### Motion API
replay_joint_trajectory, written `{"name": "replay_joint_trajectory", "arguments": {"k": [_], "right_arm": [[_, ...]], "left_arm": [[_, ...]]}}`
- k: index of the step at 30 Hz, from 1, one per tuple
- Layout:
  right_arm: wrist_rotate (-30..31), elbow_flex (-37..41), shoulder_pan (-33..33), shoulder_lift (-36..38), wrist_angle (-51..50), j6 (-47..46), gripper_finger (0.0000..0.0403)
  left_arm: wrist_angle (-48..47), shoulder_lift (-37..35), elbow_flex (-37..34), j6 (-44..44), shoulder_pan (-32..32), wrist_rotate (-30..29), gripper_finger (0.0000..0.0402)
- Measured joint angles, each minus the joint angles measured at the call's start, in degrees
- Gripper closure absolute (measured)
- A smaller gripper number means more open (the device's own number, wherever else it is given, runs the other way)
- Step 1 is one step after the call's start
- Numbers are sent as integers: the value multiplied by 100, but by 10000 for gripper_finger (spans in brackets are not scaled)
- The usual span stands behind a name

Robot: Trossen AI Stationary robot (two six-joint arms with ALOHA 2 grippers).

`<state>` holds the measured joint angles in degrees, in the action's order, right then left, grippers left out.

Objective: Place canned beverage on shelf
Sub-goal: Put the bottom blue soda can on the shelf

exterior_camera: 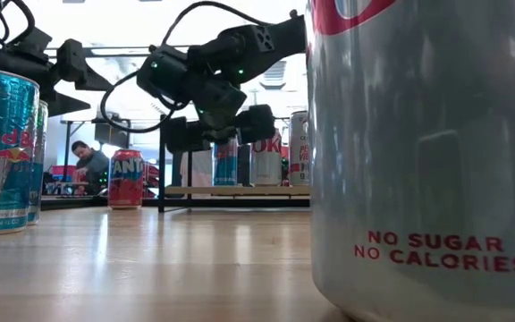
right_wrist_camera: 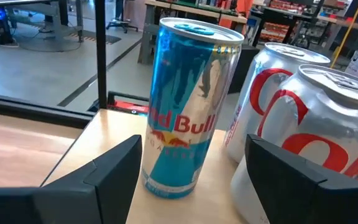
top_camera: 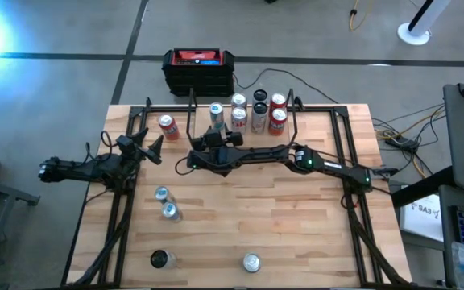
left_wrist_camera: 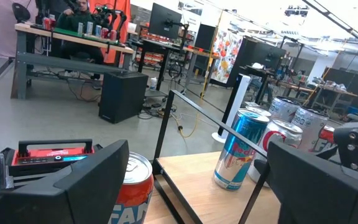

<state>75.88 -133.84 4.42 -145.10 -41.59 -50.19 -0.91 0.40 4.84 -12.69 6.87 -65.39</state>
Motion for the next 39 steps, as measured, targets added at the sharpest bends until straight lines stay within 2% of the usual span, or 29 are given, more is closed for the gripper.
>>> {"name": "replay_joint_trajectory", "arguments": {"k": [24,39], "right_arm": [[-140,2,291,-11,118,-20,137],[-160,4,515,-11,625,413,138]], "left_arm": [[0,-2,0,0,0,0,33],[0,-1,0,0,-2,0,33]]}}
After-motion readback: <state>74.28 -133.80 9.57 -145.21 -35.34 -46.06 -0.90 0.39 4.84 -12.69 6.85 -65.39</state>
